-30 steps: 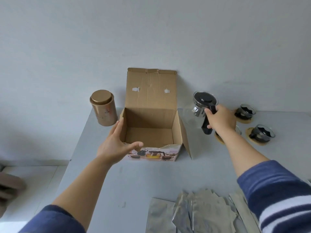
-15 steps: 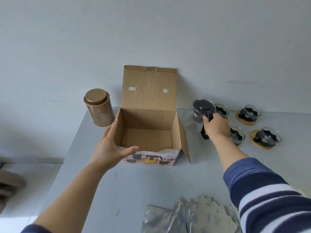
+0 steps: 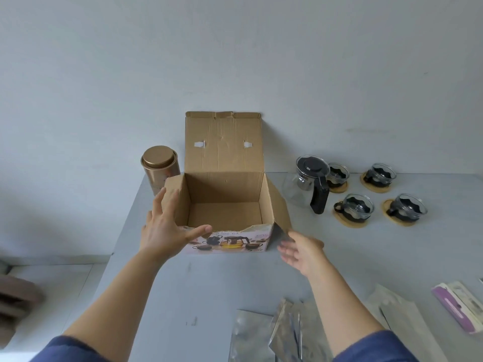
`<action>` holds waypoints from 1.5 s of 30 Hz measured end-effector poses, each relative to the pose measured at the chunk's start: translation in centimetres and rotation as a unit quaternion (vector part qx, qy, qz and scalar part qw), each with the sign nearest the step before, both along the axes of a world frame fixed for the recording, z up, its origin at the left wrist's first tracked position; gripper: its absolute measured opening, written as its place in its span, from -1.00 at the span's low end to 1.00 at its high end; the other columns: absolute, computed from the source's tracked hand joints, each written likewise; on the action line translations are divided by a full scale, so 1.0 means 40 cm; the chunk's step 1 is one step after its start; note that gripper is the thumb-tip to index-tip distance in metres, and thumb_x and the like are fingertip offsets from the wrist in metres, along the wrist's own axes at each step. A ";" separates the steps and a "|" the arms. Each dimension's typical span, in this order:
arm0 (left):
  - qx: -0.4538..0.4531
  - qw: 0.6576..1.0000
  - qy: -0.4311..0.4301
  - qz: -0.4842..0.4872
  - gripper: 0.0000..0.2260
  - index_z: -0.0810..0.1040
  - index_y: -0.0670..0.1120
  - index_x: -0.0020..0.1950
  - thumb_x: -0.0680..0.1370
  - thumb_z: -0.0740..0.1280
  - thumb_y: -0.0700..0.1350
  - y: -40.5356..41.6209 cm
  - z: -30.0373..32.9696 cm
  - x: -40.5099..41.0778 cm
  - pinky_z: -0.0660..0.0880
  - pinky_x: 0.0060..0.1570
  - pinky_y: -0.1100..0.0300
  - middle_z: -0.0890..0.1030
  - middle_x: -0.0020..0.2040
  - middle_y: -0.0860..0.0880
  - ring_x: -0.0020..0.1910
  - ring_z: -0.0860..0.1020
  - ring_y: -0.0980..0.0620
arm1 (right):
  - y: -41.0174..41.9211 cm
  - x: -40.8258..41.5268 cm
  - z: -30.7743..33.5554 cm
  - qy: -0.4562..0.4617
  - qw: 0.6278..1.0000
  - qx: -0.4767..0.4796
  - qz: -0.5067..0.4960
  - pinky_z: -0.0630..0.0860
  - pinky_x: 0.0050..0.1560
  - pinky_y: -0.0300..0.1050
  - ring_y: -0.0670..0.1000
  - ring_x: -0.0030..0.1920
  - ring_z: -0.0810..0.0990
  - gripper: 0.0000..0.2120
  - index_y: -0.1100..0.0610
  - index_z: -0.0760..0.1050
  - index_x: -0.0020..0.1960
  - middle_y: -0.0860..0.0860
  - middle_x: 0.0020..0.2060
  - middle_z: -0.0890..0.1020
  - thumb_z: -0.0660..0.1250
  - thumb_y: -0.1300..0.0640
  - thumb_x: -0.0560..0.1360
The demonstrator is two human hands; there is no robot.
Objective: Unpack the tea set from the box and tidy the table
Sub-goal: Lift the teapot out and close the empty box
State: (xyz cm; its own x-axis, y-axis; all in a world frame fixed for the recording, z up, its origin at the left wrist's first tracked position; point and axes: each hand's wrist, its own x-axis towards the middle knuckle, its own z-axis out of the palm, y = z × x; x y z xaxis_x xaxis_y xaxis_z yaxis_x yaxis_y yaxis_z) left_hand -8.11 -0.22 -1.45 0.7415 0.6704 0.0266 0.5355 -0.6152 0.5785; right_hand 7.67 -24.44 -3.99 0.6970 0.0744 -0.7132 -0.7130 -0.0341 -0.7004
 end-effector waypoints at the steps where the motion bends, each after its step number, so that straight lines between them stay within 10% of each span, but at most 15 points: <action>1: 0.016 1.000 -0.017 0.012 0.06 0.07 0.15 0.54 0.15 0.39 0.48 -0.003 0.007 -0.007 0.38 0.30 -0.22 -0.01 0.54 0.15 0.48 0.23 -0.15 | -0.010 0.001 0.011 0.017 0.997 0.071 -0.040 0.54 -0.05 0.01 0.15 -0.07 0.65 -0.67 0.28 0.34 0.31 0.20 0.02 0.62 0.18 0.14 0.62; 7: -0.016 0.972 -0.230 0.038 -0.01 0.08 0.00 0.56 0.29 0.59 0.04 -0.040 0.031 -0.021 0.38 0.32 0.06 0.12 0.52 -0.02 0.42 0.32 0.01 | -0.022 -0.031 0.115 0.022 0.962 0.232 -0.142 0.48 0.21 0.02 0.11 0.25 0.55 -0.87 0.25 0.48 0.11 0.10 0.21 0.55 0.26 0.27 0.57; 12: -0.065 0.981 -0.181 -0.033 0.08 -0.06 0.04 0.59 0.26 0.52 0.19 -0.057 0.014 -0.024 0.34 0.38 0.02 0.22 0.56 -0.01 0.50 0.25 0.00 | 0.020 -0.094 0.150 -0.274 0.954 0.089 -0.078 0.53 0.23 0.01 -0.01 -0.03 0.63 -0.85 0.18 0.54 0.10 0.08 0.04 0.65 0.32 0.19 0.55; 17: -0.080 0.989 -0.121 -0.018 0.08 -0.05 0.07 0.59 0.25 0.50 0.26 -0.051 -0.009 -0.025 0.18 0.47 -0.02 -0.04 0.61 0.06 0.57 0.03 0.00 | 0.089 -0.108 0.125 -0.666 0.724 -0.116 0.135 0.55 0.03 -0.26 -0.08 -0.03 0.65 -0.79 0.14 0.63 0.10 -0.03 -0.03 0.69 0.42 0.20 0.47; 22: -0.134 0.982 -0.128 -0.022 0.04 0.04 0.04 0.58 0.26 0.57 0.12 -0.046 -0.027 -0.032 0.24 0.43 0.06 0.23 0.54 0.02 0.52 0.21 0.01 | 0.142 -0.087 0.090 -0.720 0.562 -0.256 0.316 0.54 -0.25 -0.02 0.05 -0.17 0.59 -0.93 0.02 0.65 -0.18 -0.10 -0.21 0.66 0.50 0.11 0.35; 26: -0.125 0.984 -0.126 -0.018 0.03 0.05 0.03 0.58 0.27 0.58 0.10 -0.039 -0.036 -0.028 0.28 0.42 0.06 0.27 0.52 0.01 0.50 0.24 0.01 | 0.146 -0.064 0.105 -0.659 0.622 -0.237 0.349 0.47 -0.09 -0.01 0.00 -0.12 0.56 -0.89 -0.04 0.62 -0.20 -0.14 -0.18 0.66 0.53 0.01 0.32; 33: -0.137 0.980 -0.142 -0.007 -0.02 0.06 0.06 0.58 0.30 0.57 0.08 -0.043 -0.043 -0.025 0.29 0.38 0.09 0.25 0.52 0.05 0.50 0.22 0.03 | 0.271 0.145 0.226 -0.261 0.942 -0.028 0.208 0.18 0.43 0.04 0.05 0.48 0.25 -0.35 0.02 0.10 0.53 0.01 0.52 0.22 0.22 -0.17 0.55; 36: -0.149 0.979 -0.140 -0.005 -0.03 0.06 0.06 0.57 0.31 0.56 0.07 -0.045 -0.042 -0.024 0.28 0.40 0.05 0.24 0.53 0.05 0.50 0.21 0.03 | 0.321 0.220 0.236 -0.169 0.966 0.029 0.196 0.10 0.46 0.07 0.05 0.51 0.19 -0.23 0.01 0.01 0.56 -0.01 0.54 0.16 0.26 -0.24 0.50; 40: -0.133 0.983 -0.127 -0.009 -0.02 0.05 0.07 0.57 0.30 0.55 0.13 -0.039 -0.040 -0.013 0.27 0.42 0.05 0.24 0.54 0.05 0.50 0.22 0.04 | 0.334 0.196 0.272 -0.279 0.945 -0.009 0.171 0.23 0.38 -0.03 0.04 0.47 0.27 -0.42 0.05 0.10 0.54 0.00 0.51 0.25 0.18 -0.08 0.60; 45: -0.149 0.982 -0.116 -0.019 -0.03 0.02 0.07 0.57 0.32 0.54 0.12 -0.013 -0.029 0.040 0.26 0.43 -0.01 0.19 0.55 0.03 0.52 0.18 0.00 | 0.276 0.108 0.318 -0.371 0.905 -0.007 0.206 0.38 -0.14 -0.46 -0.10 0.08 0.48 -0.47 0.04 0.24 0.47 -0.06 0.17 0.47 0.12 0.34 0.55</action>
State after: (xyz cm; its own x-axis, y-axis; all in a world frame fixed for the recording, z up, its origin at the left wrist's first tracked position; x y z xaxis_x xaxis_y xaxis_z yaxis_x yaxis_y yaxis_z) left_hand -6.50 -0.74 -2.62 0.7637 0.6456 0.0047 0.3471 -0.4167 0.8402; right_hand 12.01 -13.39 8.73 0.9003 0.4309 -0.0619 0.0296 -0.2023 -0.9789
